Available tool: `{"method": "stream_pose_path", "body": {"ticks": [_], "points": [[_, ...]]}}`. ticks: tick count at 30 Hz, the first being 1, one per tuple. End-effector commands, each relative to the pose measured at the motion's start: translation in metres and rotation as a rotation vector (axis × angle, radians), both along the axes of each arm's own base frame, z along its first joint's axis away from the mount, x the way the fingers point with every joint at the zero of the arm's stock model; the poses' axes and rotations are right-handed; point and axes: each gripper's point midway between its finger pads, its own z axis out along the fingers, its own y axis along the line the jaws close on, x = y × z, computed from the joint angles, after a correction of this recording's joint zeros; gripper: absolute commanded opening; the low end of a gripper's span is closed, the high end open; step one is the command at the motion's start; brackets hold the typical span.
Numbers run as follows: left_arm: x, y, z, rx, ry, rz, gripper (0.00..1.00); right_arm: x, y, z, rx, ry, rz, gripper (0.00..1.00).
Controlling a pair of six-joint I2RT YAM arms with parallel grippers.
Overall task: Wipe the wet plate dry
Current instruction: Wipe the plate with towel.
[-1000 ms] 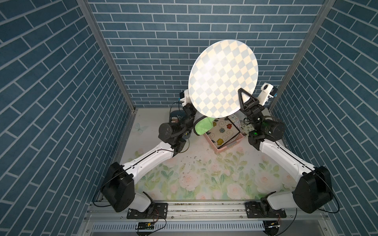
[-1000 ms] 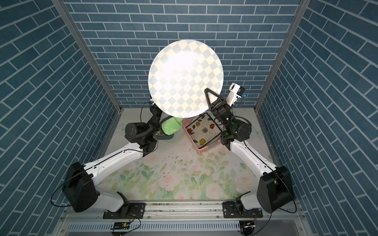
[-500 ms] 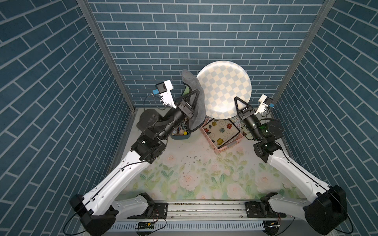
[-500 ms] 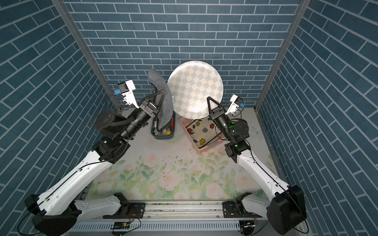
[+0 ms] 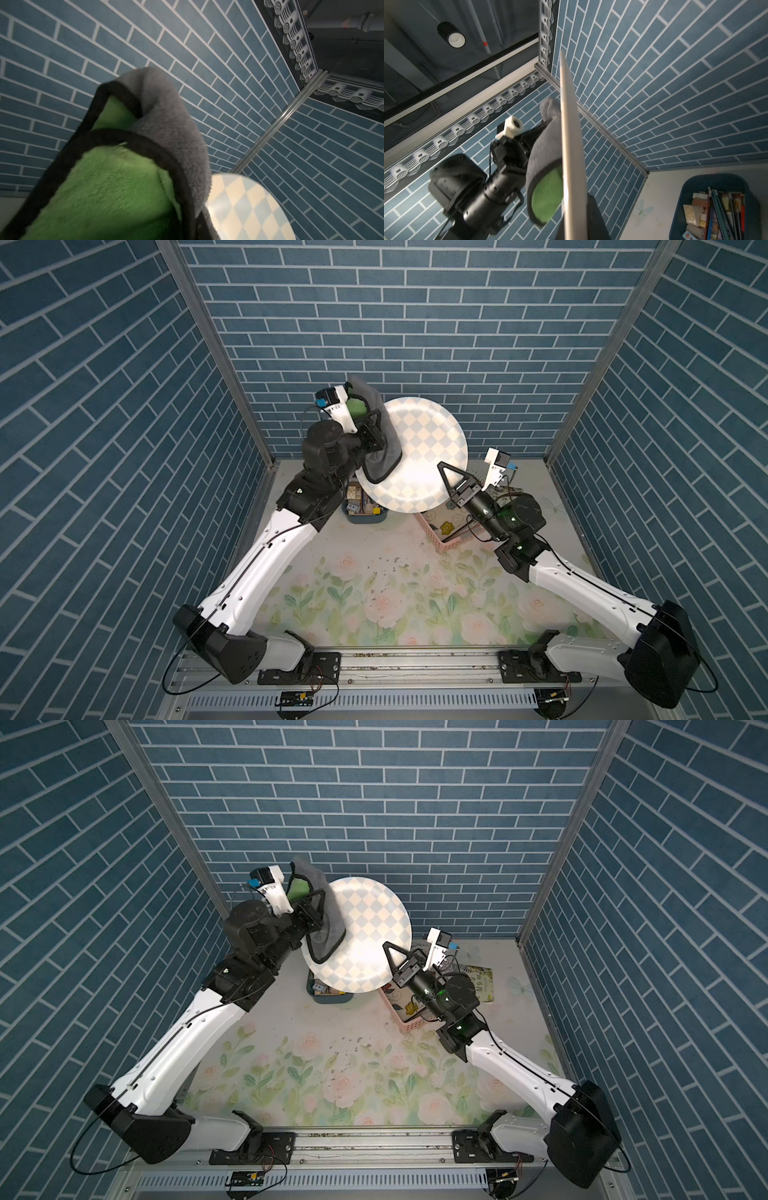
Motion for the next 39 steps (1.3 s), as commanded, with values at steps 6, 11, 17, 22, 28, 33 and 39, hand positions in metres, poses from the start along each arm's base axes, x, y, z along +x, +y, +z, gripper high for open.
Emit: {"method": "stream_pose_path", "body": {"ticks": [6, 11, 17, 22, 28, 33, 39], "points": [[-0.032, -0.101, -0.127, 0.258, 0.2, -0.186, 0.0, -0.025, -0.064, 0.089, 0.265, -0.225, -0.035, 0.0], [-0.005, -0.05, -0.104, 0.236, 0.21, -0.04, 0.0, -0.039, -0.03, 0.072, 0.194, -0.194, 0.062, 0.0], [-0.002, -0.111, -0.117, 0.308, 0.234, -0.244, 0.0, -0.053, -0.013, 0.057, 0.159, -0.186, 0.096, 0.0], [-0.024, -0.152, -0.162, 0.339, 0.304, -0.278, 0.0, -0.04, -0.049, 0.067, 0.134, -0.2, -0.069, 0.0], [0.01, -0.11, -0.101, 0.295, 0.219, -0.178, 0.0, -0.055, -0.014, 0.05, 0.021, -0.218, 0.046, 0.0], [0.005, -0.149, -0.12, 0.374, 0.244, -0.231, 0.0, -0.068, 0.019, 0.044, 0.001, -0.252, 0.129, 0.0], [-0.02, -0.181, -0.18, 0.477, 0.318, -0.285, 0.0, -0.05, -0.007, 0.073, 0.01, -0.286, -0.004, 0.0]]}}
